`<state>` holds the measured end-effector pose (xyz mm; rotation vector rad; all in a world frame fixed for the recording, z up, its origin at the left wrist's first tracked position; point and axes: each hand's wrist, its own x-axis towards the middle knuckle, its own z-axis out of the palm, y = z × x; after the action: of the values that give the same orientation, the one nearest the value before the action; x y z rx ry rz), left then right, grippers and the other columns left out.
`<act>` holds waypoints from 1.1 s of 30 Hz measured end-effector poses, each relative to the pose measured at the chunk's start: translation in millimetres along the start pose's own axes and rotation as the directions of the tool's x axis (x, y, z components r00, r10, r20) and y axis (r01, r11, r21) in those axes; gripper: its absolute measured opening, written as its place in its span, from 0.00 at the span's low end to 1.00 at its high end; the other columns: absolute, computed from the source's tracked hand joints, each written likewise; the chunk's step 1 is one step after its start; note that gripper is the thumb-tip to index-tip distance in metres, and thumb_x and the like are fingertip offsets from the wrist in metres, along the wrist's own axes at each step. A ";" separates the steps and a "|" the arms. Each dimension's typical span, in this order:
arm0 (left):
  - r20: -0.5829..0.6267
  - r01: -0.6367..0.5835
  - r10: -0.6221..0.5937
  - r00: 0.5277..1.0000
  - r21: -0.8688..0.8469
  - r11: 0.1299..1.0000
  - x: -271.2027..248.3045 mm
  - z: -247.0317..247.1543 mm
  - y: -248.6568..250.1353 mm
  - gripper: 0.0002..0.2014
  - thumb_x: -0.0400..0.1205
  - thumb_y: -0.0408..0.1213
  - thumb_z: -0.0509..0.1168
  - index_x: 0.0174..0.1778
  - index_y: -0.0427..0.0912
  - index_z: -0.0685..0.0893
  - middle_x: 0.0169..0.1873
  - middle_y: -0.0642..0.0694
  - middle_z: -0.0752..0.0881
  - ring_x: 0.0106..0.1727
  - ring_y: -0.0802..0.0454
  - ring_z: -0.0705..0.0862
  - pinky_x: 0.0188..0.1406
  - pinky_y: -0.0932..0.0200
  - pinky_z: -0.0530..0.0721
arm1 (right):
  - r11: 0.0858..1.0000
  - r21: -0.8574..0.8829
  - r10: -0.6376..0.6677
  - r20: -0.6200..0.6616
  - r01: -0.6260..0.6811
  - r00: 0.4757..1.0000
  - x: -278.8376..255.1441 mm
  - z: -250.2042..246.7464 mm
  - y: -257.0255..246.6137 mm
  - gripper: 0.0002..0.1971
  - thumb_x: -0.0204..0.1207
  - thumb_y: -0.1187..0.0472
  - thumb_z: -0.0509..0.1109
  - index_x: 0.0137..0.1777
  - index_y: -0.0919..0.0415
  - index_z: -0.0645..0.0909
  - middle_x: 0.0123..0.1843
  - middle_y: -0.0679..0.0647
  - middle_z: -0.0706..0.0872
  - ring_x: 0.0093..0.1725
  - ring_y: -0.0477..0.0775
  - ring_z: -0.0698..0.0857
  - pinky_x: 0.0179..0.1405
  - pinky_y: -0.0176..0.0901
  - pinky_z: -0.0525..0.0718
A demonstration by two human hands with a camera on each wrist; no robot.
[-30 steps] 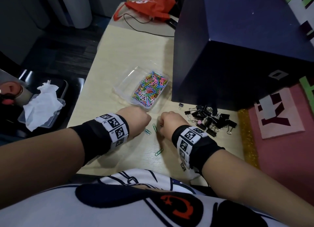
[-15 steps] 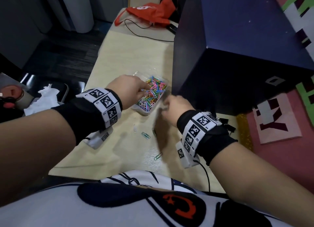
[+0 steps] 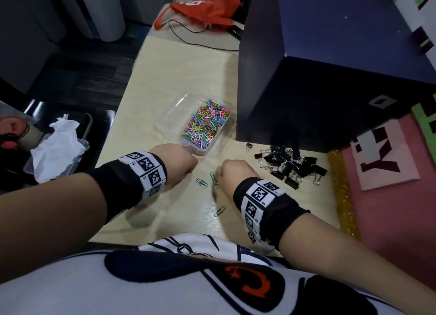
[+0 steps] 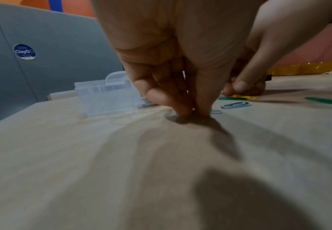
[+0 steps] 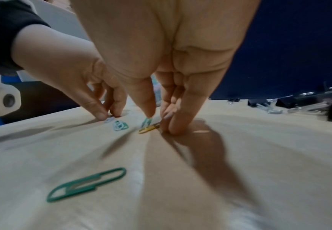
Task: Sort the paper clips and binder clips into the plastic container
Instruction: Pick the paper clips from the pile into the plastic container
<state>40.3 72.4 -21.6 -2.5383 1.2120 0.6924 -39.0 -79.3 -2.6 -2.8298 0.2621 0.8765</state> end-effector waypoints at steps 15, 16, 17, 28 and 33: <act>0.028 0.091 -0.089 0.996 -0.046 0.995 1.1 5.0 8.4 0.08 0.81 0.38 0.59 0.52 0.46 0.82 0.51 0.45 0.82 0.54 0.43 0.83 0.43 0.53 0.79 | 0.992 -0.022 -0.128 -0.054 0.127 0.990 15.0 16.3 -18.2 0.15 0.80 0.66 0.58 0.64 0.64 0.76 0.63 0.63 0.78 0.64 0.65 0.80 0.60 0.50 0.79; 0.030 0.094 -0.093 0.995 -0.058 0.994 0.7 4.9 9.2 0.09 0.81 0.38 0.59 0.52 0.46 0.82 0.52 0.44 0.82 0.55 0.43 0.83 0.44 0.52 0.80 | 0.994 -0.015 -0.111 -0.035 0.111 0.993 15.9 15.0 -16.3 0.14 0.80 0.64 0.60 0.64 0.64 0.77 0.63 0.63 0.79 0.63 0.64 0.81 0.60 0.48 0.79; 0.032 0.098 -0.096 0.995 -0.066 0.993 0.2 4.9 9.8 0.09 0.80 0.38 0.59 0.53 0.46 0.82 0.52 0.44 0.82 0.55 0.42 0.83 0.45 0.52 0.80 | 0.996 -0.004 -0.092 -0.015 0.091 0.996 16.8 13.6 -14.7 0.14 0.79 0.63 0.62 0.63 0.64 0.78 0.62 0.62 0.81 0.63 0.63 0.81 0.58 0.47 0.79; -0.178 0.070 -0.128 0.976 -0.299 0.952 -4.6 -28.5 0.5 0.03 0.75 0.40 0.64 0.37 0.51 0.76 0.43 0.49 0.85 0.46 0.45 0.82 0.38 0.59 0.75 | 0.994 0.107 0.009 -0.054 -0.004 0.999 23.1 -13.6 -4.5 0.11 0.73 0.55 0.70 0.52 0.60 0.86 0.52 0.57 0.88 0.55 0.60 0.85 0.52 0.41 0.83; -0.382 0.076 -0.222 0.897 -0.360 0.930 2.1 -55.3 -21.1 0.08 0.79 0.40 0.63 0.49 0.48 0.87 0.46 0.45 0.89 0.51 0.42 0.85 0.48 0.53 0.81 | 0.910 0.410 0.097 -0.351 0.060 0.931 30.2 -59.6 -4.7 0.05 0.74 0.57 0.71 0.49 0.54 0.85 0.51 0.52 0.89 0.54 0.55 0.86 0.57 0.40 0.82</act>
<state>75.1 61.6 25.1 -3.1520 1.0631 0.3486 19.0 -90.8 29.1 -2.5589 0.4627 0.2393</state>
